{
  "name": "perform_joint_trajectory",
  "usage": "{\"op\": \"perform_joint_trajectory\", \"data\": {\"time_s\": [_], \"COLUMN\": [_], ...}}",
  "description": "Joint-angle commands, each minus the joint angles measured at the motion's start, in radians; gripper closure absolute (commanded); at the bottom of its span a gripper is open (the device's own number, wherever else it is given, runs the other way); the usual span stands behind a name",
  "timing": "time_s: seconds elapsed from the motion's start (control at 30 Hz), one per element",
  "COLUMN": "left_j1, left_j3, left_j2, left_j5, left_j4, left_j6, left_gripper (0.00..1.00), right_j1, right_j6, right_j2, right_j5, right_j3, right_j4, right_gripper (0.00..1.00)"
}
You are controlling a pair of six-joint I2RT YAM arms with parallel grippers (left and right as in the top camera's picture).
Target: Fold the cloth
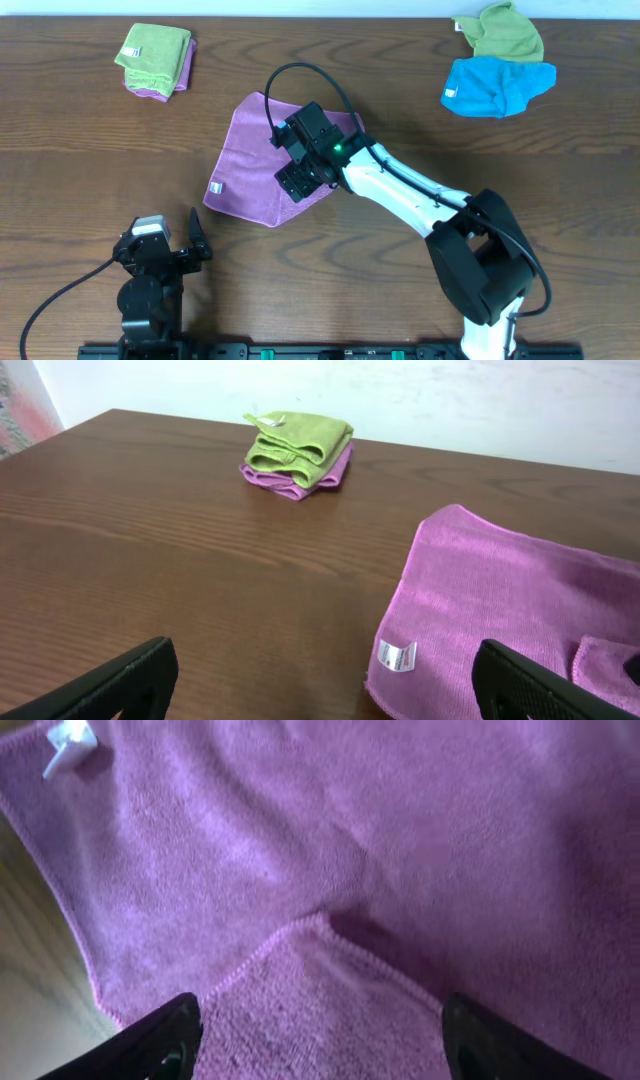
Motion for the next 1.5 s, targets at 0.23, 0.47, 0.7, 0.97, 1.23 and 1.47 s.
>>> {"op": "perform_joint_trajectory", "data": {"time_s": [0.23,0.47,0.7,0.97,1.23,1.47], "left_j1": [0.006,0.006,0.006,0.006,0.006,0.006], "left_j3": [-0.025,-0.025,-0.025,-0.025,-0.025,-0.025], "left_j2": [-0.005,-0.005,-0.005,-0.005,-0.005,-0.005], "left_j5": [-0.014,-0.014,-0.014,-0.014,-0.014,-0.014], "left_j4": [-0.008,-0.008,-0.008,-0.008,-0.008,-0.008], "left_j6": [0.007,0.007,0.007,0.007,0.007,0.007], "left_gripper": [0.05,0.05,0.05,0.05,0.05,0.05], "right_j1": [0.040,0.044,0.044,0.043,0.040,0.039], "right_j6": [0.025,0.040,0.048,0.066,0.095,0.091], "right_j2": [0.059,0.063,0.106,0.111,0.109,0.111], "right_j5": [0.006,0.006,0.007,0.055,0.058,0.130], "right_j3": [0.006,0.006,0.006,0.006,0.063,0.076], "right_j4": [0.045,0.060,0.068,0.081,0.059,0.105], "right_gripper": [0.33,0.52,0.58,0.94,0.31,0.37]}}
